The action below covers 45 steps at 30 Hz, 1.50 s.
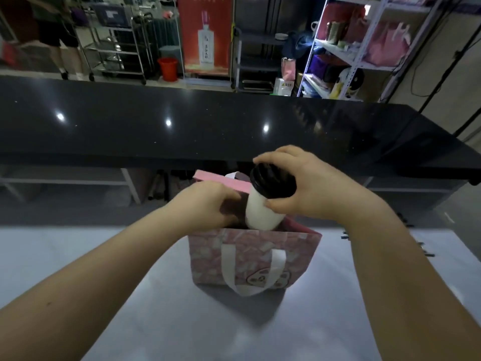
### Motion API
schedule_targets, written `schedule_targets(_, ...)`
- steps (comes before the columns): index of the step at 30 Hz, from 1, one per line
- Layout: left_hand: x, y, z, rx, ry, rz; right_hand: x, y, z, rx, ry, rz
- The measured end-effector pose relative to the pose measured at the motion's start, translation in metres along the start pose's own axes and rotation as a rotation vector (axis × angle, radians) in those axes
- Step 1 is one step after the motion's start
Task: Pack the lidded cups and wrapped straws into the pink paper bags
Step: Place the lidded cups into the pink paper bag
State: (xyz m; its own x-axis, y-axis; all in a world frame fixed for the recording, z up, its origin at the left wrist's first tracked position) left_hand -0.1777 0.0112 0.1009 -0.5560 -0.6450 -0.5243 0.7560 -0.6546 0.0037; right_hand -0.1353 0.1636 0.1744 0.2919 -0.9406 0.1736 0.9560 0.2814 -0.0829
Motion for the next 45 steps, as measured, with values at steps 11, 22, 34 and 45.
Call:
schedule_targets(11, 0.007, 0.011, -0.043, 0.116, -0.255, -0.05, -0.015, 0.013, -0.085, 0.185, 0.33, -0.093)
schedule_targets(22, -0.007, 0.02, -0.05, 0.075, -0.303, -0.117, -0.024, -0.008, -0.14, 0.405, 0.511, -0.22)
schedule_targets(34, -0.002, 0.016, -0.048, 0.081, -0.298, -0.069, -0.027, 0.009, -0.163, 0.437, 0.323, -0.246)
schedule_targets(45, -0.005, 0.017, -0.053, 0.04, -0.335, -0.102, -0.024, 0.027, -0.194, 0.472, 0.289, -0.197)
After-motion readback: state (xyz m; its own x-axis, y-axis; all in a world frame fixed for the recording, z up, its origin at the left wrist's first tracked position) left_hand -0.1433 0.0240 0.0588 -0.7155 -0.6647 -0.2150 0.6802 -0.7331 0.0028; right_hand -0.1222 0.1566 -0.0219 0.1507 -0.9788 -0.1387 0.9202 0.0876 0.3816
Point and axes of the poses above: each hand's wrist, its own y-axis away from the middle knuckle, its own z-axis out of the back of the hand, x = y × z, the point moved 7 cm from there along -y, towards the middle knuckle, and after that the axes turned 12 degrees about y, right-handed, at the moved point
